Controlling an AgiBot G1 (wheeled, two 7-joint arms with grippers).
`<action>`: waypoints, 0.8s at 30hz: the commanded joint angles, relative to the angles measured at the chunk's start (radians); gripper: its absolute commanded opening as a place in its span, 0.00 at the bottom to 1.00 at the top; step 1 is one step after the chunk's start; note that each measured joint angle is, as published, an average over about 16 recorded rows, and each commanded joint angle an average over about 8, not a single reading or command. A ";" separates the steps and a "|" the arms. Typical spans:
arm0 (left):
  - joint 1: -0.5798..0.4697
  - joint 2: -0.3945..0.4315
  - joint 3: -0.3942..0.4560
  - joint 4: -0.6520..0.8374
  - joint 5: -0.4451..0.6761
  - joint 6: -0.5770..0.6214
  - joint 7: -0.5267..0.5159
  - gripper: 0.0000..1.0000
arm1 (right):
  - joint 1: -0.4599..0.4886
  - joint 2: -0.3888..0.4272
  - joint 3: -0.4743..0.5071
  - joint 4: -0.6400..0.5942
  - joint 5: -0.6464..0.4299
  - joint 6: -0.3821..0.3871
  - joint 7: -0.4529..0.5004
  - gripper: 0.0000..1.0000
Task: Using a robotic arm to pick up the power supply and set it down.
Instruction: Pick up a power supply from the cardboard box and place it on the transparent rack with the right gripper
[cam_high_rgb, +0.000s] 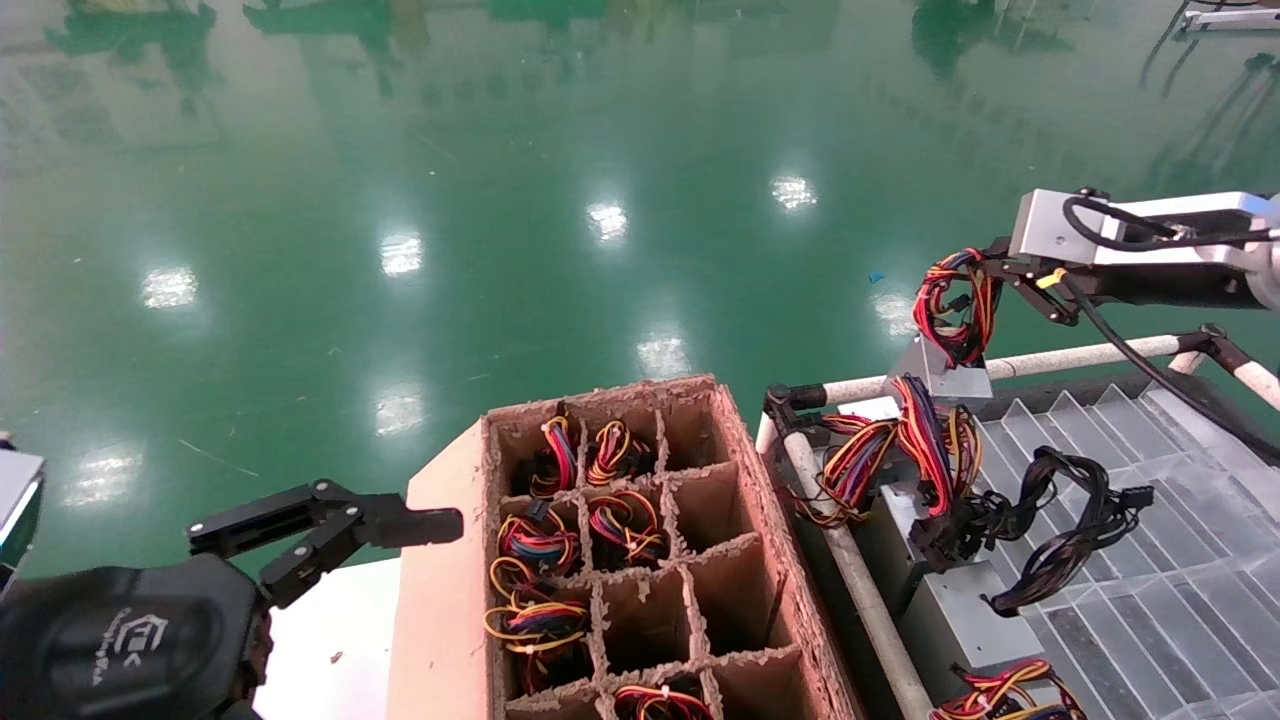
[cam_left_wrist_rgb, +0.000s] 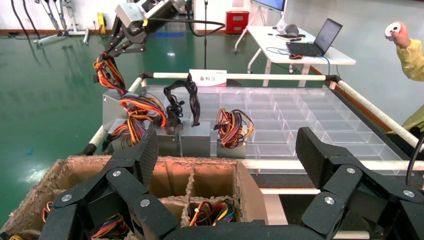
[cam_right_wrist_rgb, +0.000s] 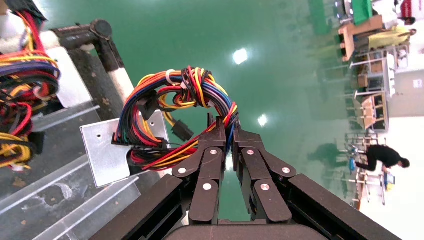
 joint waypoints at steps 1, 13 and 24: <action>0.000 0.000 0.000 0.000 0.000 0.000 0.000 1.00 | -0.007 0.004 0.001 -0.001 0.002 0.007 0.000 0.00; 0.000 0.000 0.001 0.000 -0.001 0.000 0.000 1.00 | -0.016 0.018 0.023 -0.001 0.032 -0.019 0.019 0.00; 0.000 -0.001 0.001 0.000 -0.001 -0.001 0.001 1.00 | -0.022 0.003 0.029 0.006 0.041 -0.028 0.031 0.00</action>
